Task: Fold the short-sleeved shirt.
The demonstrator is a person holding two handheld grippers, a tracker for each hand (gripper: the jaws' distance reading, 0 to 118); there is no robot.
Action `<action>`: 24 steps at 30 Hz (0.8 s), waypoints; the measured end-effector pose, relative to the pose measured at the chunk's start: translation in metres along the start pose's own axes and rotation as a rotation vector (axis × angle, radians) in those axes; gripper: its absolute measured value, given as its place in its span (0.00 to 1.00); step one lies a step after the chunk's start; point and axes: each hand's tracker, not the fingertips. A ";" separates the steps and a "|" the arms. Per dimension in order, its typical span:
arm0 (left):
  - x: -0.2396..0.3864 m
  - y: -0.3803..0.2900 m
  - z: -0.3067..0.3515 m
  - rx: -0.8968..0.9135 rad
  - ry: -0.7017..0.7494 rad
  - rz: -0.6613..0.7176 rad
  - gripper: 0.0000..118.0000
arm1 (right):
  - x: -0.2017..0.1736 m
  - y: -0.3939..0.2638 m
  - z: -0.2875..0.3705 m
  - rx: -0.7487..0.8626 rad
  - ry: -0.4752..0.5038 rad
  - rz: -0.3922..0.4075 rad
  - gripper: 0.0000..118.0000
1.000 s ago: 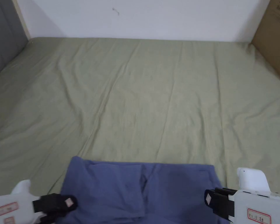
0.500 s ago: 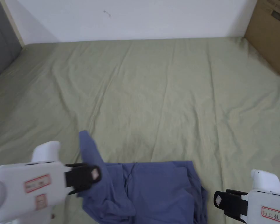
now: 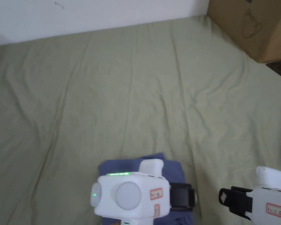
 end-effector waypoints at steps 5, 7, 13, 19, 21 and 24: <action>-0.037 0.002 0.064 0.184 -0.147 0.155 0.14 | 0.005 0.001 0.000 -0.004 -0.011 -0.007 0.07; -0.052 -0.002 0.079 0.214 0.000 0.137 0.02 | 0.002 0.001 -0.004 -0.005 -0.015 0.004 0.07; -0.076 -0.012 0.047 0.111 -0.038 0.206 0.01 | -0.015 -0.001 -0.014 -0.019 0.024 0.021 0.07; -0.010 -0.021 -0.015 -0.049 -0.047 -0.034 0.00 | -0.017 -0.005 -0.012 -0.032 0.025 0.032 0.07; 0.003 -0.030 -0.033 -0.097 -0.058 -0.076 0.00 | -0.016 -0.007 -0.009 -0.034 0.012 0.036 0.07; 0.008 -0.038 -0.045 -0.134 -0.062 -0.070 0.00 | -0.011 -0.007 -0.004 -0.034 -0.017 0.031 0.07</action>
